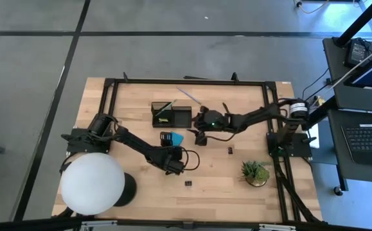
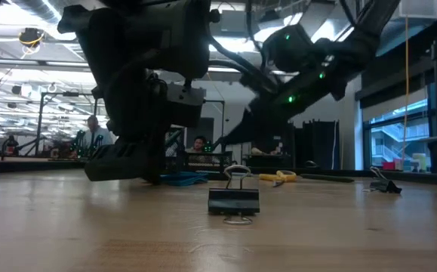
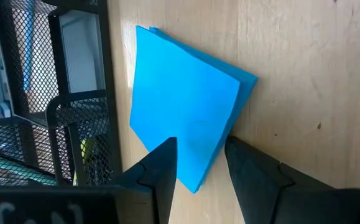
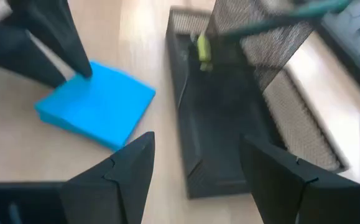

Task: Pick and place office supplies into organizer
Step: Put the blue sticky notes into the black desk organizer

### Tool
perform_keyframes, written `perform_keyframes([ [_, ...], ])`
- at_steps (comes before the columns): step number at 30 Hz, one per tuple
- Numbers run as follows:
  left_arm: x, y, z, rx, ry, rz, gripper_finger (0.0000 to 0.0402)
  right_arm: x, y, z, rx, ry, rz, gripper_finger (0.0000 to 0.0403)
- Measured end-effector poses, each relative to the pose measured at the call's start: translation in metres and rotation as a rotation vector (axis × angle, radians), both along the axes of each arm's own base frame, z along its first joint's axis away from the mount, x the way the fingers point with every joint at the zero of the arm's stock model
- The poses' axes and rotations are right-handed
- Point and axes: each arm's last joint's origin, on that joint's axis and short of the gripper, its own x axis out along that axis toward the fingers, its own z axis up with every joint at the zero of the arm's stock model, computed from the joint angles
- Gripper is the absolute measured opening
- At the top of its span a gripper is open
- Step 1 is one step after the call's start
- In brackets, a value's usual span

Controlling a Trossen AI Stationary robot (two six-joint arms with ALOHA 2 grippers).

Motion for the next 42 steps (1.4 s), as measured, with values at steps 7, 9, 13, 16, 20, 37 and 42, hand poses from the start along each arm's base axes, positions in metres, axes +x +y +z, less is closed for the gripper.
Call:
perform_keyframes([
  [7, 0.0, 0.0, 0.0, -0.001, 0.001, 0.0, 0.0138, 0.009, 0.001, -0.017, 0.031, -0.061, 0.054, 0.0233],
  [9, 0.0, 0.0, 0.0, 0.0, 0.0, 0.0, 0.0139, 0.011, 0.002, -0.019, 0.034, -0.08, 0.063, 0.0233],
  [13, 0.0, 0.0, 0.0, -0.001, 0.0, 0.0, 0.0138, 0.013, 0.005, -0.024, 0.038, -0.087, 0.077, 0.0233],
  [16, 0.0, 0.0, 0.0, -0.001, -0.001, 0.0, 0.0138, 0.015, 0.009, -0.028, 0.04, -0.093, 0.087, 0.0233],
  [20, 0.0, 0.0, 0.0, -0.001, -0.003, 0.0, 0.0138, 0.017, 0.013, -0.029, 0.039, -0.119, 0.1, 0.0233],
  [37, 0.001, 0.0, 0.0, -0.002, -0.01, 0.0, 0.0139, 0.051, 0.021, -0.056, 0.131, -0.076, 0.175, 0.0233],
  [42, 0.001, 0.0, 0.0, -0.002, -0.01, 0.0, 0.0138, 0.058, 0.023, -0.064, 0.162, -0.06, 0.223, 0.0233],
])
